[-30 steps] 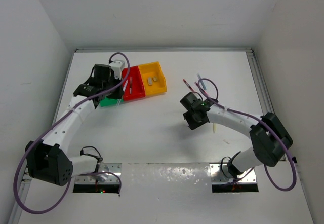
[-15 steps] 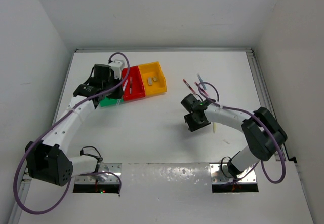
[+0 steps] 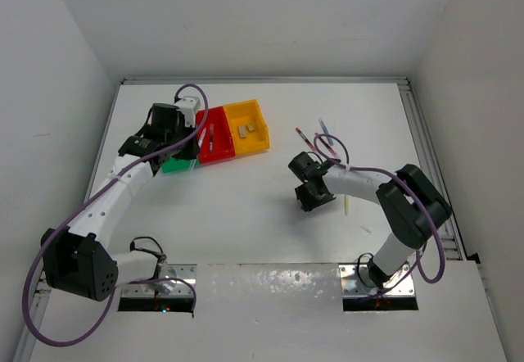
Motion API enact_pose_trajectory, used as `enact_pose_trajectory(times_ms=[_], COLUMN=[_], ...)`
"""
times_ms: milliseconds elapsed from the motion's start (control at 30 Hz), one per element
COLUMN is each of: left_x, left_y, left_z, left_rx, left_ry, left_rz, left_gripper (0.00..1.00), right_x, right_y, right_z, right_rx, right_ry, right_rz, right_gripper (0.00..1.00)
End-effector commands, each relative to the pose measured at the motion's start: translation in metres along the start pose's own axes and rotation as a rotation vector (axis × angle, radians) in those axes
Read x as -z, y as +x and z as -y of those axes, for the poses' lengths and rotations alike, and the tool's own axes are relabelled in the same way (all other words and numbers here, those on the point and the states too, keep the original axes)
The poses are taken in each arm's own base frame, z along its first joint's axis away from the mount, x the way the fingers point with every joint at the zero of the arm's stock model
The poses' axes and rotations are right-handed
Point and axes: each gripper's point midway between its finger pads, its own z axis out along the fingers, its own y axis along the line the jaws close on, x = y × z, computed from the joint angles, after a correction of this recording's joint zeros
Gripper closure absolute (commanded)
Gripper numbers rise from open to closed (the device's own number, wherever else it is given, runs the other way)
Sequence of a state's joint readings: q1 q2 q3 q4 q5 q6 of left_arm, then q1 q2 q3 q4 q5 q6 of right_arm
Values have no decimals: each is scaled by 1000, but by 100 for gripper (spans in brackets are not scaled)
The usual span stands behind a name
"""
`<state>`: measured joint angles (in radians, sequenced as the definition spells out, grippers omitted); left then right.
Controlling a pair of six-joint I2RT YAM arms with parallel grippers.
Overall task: Sort the stationery into containers
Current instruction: Close the pen cap on the pen.
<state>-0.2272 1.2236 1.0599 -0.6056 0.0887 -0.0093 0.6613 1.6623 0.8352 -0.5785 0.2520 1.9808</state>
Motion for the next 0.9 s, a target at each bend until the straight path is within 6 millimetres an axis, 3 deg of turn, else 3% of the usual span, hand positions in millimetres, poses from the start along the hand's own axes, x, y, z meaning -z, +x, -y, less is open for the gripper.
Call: enact_pose_trajectory(times_ms=[0, 200, 300, 367, 400, 467, 500, 600, 700, 800, 833, 867], left_x=[6, 6, 6, 8, 10, 14, 17, 32, 53, 63, 63, 61], left_y=[-16, -16, -16, -14, -16, -15, -13, -14, -22, -28, -28, -29], left_z=[-3, -3, 1, 11, 14, 24, 33, 57, 89, 121, 126, 130], left_rx=[20, 17, 7, -6, -47, -115, -140, -232, -269, -190, -163, -150], left_ry=[-8, -13, 16, 68, 90, 151, 207, 361, 551, 676, 694, 707], left_rz=[63, 64, 58, 48, 51, 50, 52, 128, 230, 272, 270, 285], left_gripper=[100, 100, 100, 100, 100, 100, 100, 100, 100, 100, 100, 100], right_x=[-11, -18, -15, -12, -7, 13, 28, 82, 155, 223, 237, 265], right_y=[-4, -7, -13, -24, -25, -29, -29, -17, -18, 2, 6, 11], right_z=[-8, 10, 8, -1, -19, -51, -78, -125, -170, -199, -204, -216], right_rx=[-272, -248, -179, -49, 12, 297, 384, 671, 852, 1043, 1055, 1041], right_ry=[27, 71, 42, -24, -109, -258, -370, -628, -893, -1077, -1105, -1173], right_rz=[25, 32, 55, 113, 125, 176, 207, 250, 367, 412, 421, 439], right_gripper=[70, 100, 100, 100, 100, 100, 100, 100, 100, 100, 100, 100])
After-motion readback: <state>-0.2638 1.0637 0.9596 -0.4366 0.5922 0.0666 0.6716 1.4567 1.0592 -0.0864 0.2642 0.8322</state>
